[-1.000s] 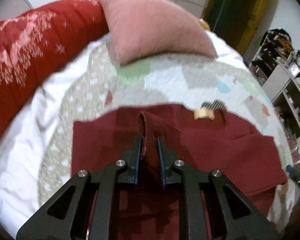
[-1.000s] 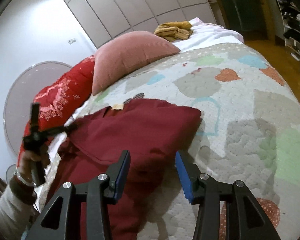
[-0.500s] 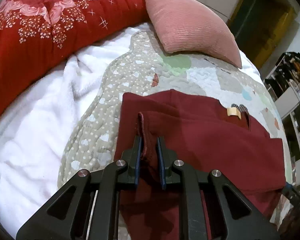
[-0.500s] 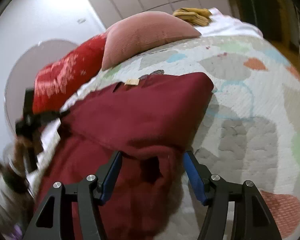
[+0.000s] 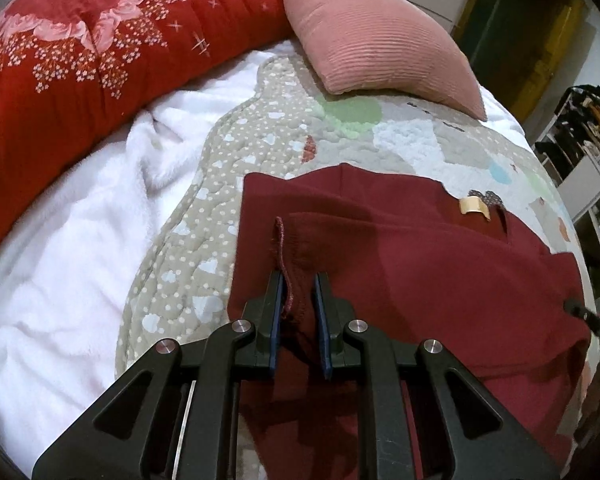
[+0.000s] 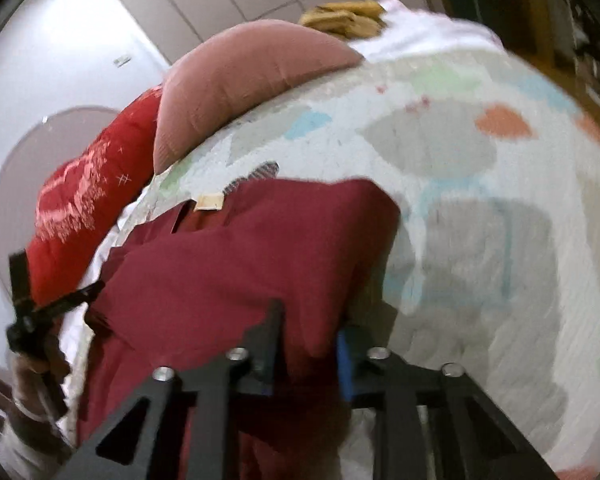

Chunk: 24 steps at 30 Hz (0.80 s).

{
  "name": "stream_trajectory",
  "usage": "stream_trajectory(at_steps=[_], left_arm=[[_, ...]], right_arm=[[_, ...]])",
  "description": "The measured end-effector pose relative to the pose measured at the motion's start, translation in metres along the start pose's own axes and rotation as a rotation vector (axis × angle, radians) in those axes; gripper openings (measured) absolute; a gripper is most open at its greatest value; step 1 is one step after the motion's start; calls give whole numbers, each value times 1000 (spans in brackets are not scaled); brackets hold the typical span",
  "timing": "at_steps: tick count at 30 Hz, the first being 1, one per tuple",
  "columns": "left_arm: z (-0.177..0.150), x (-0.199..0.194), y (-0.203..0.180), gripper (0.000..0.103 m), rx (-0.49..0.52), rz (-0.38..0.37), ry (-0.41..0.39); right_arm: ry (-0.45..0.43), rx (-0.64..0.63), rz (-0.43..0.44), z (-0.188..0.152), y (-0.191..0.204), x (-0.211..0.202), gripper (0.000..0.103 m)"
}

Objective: Fold small clothes
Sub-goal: 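Fold the hem toward the collar with the left gripper while the right gripper holds the body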

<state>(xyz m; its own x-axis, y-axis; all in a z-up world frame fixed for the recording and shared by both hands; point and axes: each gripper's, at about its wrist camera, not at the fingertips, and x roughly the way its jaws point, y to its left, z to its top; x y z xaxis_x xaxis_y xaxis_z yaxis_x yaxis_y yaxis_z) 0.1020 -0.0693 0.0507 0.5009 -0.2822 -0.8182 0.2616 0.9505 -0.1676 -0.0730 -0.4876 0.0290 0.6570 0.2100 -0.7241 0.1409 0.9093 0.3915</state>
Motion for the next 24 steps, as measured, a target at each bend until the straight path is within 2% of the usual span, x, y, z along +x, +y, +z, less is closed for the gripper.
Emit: stream_trajectory(at_steps=[2, 3, 4, 6, 8, 10, 12, 14, 16, 20, 22, 24], left_arm=[[-3, 1, -3, 15, 9, -6, 0], [-5, 3, -4, 15, 15, -5, 4], [-7, 6, -6, 16, 22, 9, 5], [-9, 5, -3, 19, 17, 7, -2], [-8, 1, 2, 19, 0, -11, 7], [-7, -5, 7, 19, -11, -14, 4], [-6, -9, 11, 26, -24, -6, -7], [-6, -11, 13, 28, -44, -1, -17], [-7, -7, 13, 28, -47, 5, -4], [-9, -15, 9, 28, -19, 21, -18], [-8, -27, 7, 28, -1, 41, -63], [-5, -34, 5, 28, 3, 49, -98]], right_arm=[[-27, -43, -58, 4, 4, -2, 14], [-51, -56, -131, 6, 2, -1, 13], [-53, -46, -150, 5, -2, 1, 13], [-21, 17, -119, 2, -14, 9, 13], [-35, 44, -111, 0, -17, -1, 15], [-55, 66, -122, -1, -17, -19, 22], [-96, 27, -135, -1, -4, -38, 23], [-101, -57, -89, -4, 15, -45, 23], [-55, -147, -62, -13, 33, -36, 23], [80, -228, -170, -43, 38, -1, 23], [50, -213, -149, -45, 34, -11, 23], [41, -131, -104, -37, 24, -23, 23]])
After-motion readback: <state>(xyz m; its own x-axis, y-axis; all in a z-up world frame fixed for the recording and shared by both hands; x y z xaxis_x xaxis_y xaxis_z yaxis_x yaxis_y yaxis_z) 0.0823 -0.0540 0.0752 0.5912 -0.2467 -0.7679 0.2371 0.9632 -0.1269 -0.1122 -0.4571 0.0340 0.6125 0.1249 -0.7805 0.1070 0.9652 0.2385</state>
